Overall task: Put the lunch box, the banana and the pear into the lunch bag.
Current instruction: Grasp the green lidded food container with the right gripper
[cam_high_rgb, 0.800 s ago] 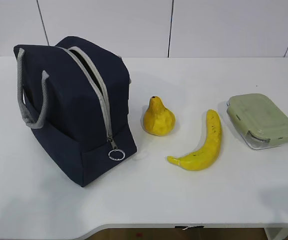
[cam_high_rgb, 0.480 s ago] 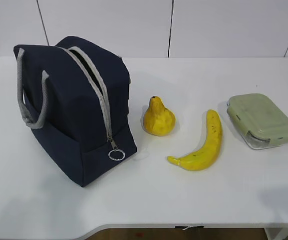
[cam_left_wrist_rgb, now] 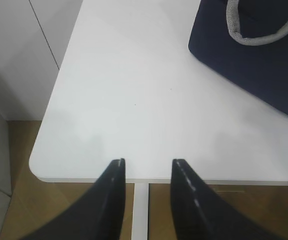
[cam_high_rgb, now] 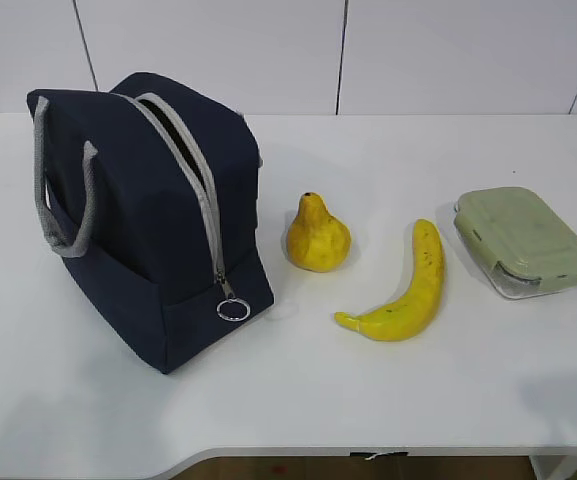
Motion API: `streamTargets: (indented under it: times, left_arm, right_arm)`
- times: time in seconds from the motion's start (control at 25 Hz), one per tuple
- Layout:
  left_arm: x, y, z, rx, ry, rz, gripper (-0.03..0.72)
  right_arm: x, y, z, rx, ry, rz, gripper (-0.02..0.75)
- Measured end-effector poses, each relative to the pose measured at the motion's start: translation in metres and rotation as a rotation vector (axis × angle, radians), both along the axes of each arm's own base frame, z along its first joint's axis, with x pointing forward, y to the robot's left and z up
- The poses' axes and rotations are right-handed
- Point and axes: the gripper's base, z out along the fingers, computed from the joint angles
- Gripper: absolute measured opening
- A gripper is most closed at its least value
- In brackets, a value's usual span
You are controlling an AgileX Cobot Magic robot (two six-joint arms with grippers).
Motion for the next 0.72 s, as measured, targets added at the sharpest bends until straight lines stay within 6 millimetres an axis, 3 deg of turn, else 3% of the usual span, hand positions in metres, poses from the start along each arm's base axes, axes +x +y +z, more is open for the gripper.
streamTargets:
  times: [0.72]
  left_arm:
    - [0.0000, 0.0000, 0.0000, 0.000, 0.000, 0.000, 0.237]
  right_arm:
    - [-0.0003, 0.0000, 0.0005, 0.000, 0.000, 0.000, 0.577]
